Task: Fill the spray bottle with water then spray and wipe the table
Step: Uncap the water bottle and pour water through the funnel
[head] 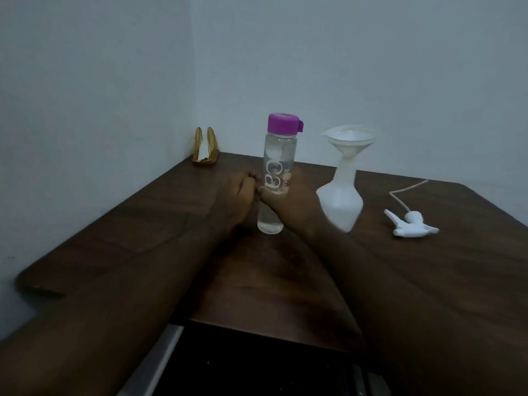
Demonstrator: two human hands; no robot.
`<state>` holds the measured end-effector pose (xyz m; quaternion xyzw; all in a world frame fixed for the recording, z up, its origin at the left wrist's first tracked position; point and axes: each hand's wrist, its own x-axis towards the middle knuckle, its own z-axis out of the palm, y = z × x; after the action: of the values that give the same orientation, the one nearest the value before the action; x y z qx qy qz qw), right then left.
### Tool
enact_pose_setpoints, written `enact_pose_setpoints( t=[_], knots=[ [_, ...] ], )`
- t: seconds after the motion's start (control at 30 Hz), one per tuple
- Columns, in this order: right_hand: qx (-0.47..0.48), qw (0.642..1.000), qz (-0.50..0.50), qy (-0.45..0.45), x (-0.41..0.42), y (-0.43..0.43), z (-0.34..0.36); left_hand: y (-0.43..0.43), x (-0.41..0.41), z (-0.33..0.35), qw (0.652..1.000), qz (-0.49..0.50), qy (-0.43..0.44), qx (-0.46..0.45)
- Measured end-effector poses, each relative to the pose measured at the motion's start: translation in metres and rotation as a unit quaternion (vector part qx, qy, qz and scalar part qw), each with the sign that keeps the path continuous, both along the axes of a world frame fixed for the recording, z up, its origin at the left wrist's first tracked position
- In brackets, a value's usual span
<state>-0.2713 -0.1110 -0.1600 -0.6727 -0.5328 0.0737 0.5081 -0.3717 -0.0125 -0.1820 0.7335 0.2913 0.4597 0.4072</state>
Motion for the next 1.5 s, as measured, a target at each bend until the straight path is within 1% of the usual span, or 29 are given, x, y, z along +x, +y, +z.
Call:
enact_pose_setpoints(
  t=[0.03,0.1,0.13,0.27,0.37,0.43,0.5,0.57,0.63,0.77,0.87,0.93,1.03,1.2,1.27,1.37,1.43,1.5],
  knots=[
    [0.001,1.000,0.004,0.006,0.000,-0.012,0.000,-0.005,0.003,0.008,0.998,-0.021,-0.043,-0.032],
    [0.003,1.000,0.009,0.016,0.001,-0.032,-0.002,-0.021,0.004,0.033,0.994,-0.028,-0.102,-0.036],
    [0.004,1.000,0.011,0.018,0.002,-0.040,-0.003,-0.031,0.004,0.048,0.992,-0.034,-0.117,-0.031],
    [-0.010,0.999,0.022,0.043,0.006,-0.054,-0.003,-0.069,0.013,0.092,0.986,-0.108,-0.124,0.024],
    [-0.022,0.996,0.058,0.063,0.009,-0.055,0.002,-0.082,0.022,0.113,0.982,-0.139,-0.130,0.006],
    [-0.003,0.994,0.078,0.071,0.010,-0.057,0.011,-0.083,0.025,0.125,0.978,-0.177,-0.112,-0.013],
    [0.014,0.992,0.095,0.087,0.013,-0.055,0.022,-0.080,0.024,0.132,0.976,-0.209,-0.060,-0.018],
    [0.023,0.984,0.129,0.124,0.017,-0.051,0.031,-0.076,0.021,0.133,0.973,-0.229,-0.006,-0.010],
    [0.029,0.974,0.161,0.156,0.022,-0.044,0.034,-0.072,0.019,0.131,0.971,-0.238,0.008,-0.010],
    [0.007,0.969,0.171,0.176,0.022,-0.035,0.033,-0.067,0.019,0.127,0.981,-0.194,0.008,0.017],
    [0.062,0.966,0.137,0.210,0.012,-0.035,0.026,-0.071,0.024,0.124,0.984,-0.176,-0.023,0.024],
    [0.095,0.966,0.110,0.214,0.006,-0.033,0.022,-0.074,0.028,0.121,0.985,-0.159,-0.042,0.041],
    [0.123,0.967,0.085,0.206,0.000,-0.030,0.019,-0.076,0.031,0.119,0.988,-0.135,-0.059,0.051],
    [0.137,0.972,0.050,0.184,-0.005,-0.030,0.015,-0.078,0.030,0.118,0.992,-0.094,-0.054,0.065],
    [0.142,0.975,0.013,0.172,-0.008,-0.028,0.014,-0.082,0.032,0.118,0.994,-0.075,-0.053,0.066],
    [0.130,0.978,-0.065,0.153,-0.012,-0.023,0.012,-0.087,0.037,0.118,0.995,-0.021,-0.052,0.079],
    [0.117,0.981,-0.081,0.129,-0.014,-0.022,0.013,-0.089,0.038,0.117,0.995,0.003,-0.054,0.079],
    [0.112,0.984,-0.083,0.115,-0.014,-0.024,0.013,-0.092,0.037,0.115,0.995,0.007,-0.051,0.082]
  ],
)
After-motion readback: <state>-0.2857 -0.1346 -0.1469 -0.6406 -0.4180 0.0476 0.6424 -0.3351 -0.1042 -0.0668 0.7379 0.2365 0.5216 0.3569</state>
